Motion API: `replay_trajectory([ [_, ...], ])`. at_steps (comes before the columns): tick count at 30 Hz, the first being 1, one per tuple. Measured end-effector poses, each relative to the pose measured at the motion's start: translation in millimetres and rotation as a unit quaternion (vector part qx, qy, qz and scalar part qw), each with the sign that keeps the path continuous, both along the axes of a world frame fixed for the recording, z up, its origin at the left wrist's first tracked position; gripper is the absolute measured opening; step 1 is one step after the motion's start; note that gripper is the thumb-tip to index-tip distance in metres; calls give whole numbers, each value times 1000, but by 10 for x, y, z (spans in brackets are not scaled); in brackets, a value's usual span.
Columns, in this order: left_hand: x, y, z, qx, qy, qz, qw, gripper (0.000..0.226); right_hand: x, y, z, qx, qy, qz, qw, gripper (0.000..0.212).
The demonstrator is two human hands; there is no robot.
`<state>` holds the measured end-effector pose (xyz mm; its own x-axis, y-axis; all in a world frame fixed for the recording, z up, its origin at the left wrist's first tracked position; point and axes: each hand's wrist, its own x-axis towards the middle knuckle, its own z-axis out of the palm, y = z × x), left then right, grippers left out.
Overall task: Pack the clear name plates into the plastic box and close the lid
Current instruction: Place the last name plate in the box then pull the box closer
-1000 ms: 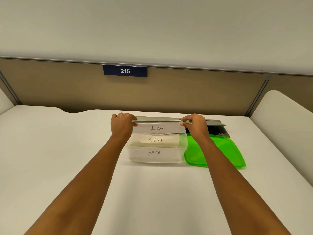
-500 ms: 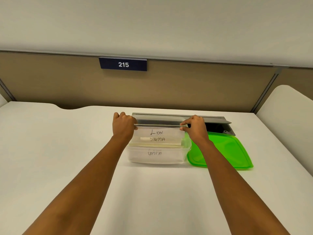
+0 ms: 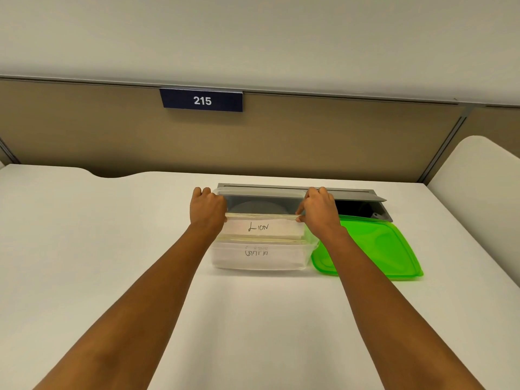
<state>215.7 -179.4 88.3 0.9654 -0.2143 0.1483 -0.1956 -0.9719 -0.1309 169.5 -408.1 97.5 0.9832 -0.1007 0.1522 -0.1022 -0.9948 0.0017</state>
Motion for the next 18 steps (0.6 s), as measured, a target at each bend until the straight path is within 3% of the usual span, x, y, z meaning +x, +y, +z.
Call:
replay_trajectory([
  [9, -31, -23, 3, 43, -12, -14, 999, 35, -10, 17, -17, -86, 13, 12, 996, 33],
  [18, -169, -47, 36, -19, -15, -54, 998, 30, -108, 82, -14, -120, -27, 35, 992, 25],
])
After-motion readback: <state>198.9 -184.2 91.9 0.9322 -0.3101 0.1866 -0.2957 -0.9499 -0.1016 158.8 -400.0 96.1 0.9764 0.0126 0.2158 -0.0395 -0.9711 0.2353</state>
